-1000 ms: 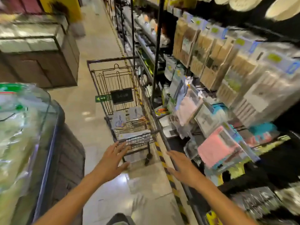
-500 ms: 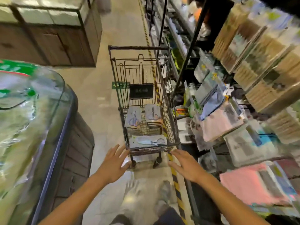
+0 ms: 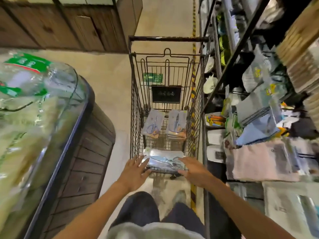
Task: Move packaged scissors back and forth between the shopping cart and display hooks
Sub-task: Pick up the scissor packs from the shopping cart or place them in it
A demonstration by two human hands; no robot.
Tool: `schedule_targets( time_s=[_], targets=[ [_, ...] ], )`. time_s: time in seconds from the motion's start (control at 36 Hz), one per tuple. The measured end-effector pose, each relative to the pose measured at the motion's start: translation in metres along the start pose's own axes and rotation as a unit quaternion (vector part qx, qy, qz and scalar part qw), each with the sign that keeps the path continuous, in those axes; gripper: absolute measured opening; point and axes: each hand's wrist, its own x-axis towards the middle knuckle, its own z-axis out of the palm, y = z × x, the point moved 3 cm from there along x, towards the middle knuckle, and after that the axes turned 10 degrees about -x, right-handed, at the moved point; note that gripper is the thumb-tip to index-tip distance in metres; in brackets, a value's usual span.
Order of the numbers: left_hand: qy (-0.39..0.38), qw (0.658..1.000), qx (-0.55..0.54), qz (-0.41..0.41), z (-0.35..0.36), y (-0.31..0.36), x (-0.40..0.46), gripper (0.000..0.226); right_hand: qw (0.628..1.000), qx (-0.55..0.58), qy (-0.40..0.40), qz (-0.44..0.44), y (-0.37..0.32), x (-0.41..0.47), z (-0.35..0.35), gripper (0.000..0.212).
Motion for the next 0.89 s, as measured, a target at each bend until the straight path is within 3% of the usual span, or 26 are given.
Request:
schedule_targets(
  time_s=[0.17,0.28,0.31,0.39,0.56,0.67,0.72,0.83,0.89],
  targets=[
    [-0.023,0.999,-0.014,-0.032,0.006,0.000,0.036,0.138,0.999,-0.010,-0.040,-0.001,0.005,0.038,-0.002,0.051],
    [-0.050,0.997,-0.042,-0.049,0.015,-0.003,0.061,0.079,0.996,0.038,-0.068,0.032,0.016,0.061,0.004,0.058],
    [-0.051,0.996,-0.046,-0.053,0.018,-0.006,0.068,0.075,0.995,0.055,-0.073,0.038,0.017,0.067,0.005,0.058],
    [-0.046,0.996,-0.045,-0.063,0.029,-0.016,0.092,0.086,0.991,0.080,-0.083,0.065,0.030,0.090,0.015,0.053],
    [-0.065,0.990,-0.067,-0.103,0.063,-0.042,0.137,0.067,0.987,0.082,-0.104,0.094,0.047,0.137,0.038,0.051],
    [-0.083,0.989,-0.062,-0.103,0.087,-0.054,0.165,0.098,0.986,0.082,-0.119,0.084,0.053,0.173,0.065,0.056],
    [-0.087,0.987,-0.069,-0.119,0.097,-0.061,0.177,0.103,0.986,0.089,-0.122,0.074,0.062,0.194,0.091,0.056],
    [-0.044,0.987,-0.113,-0.102,0.116,-0.076,0.199,0.087,0.998,0.003,-0.060,0.036,0.075,0.231,0.123,0.075],
    [-0.058,0.985,-0.111,-0.119,0.126,-0.081,0.207,0.093,0.999,-0.006,-0.039,0.031,0.080,0.244,0.131,0.088]
  ],
)
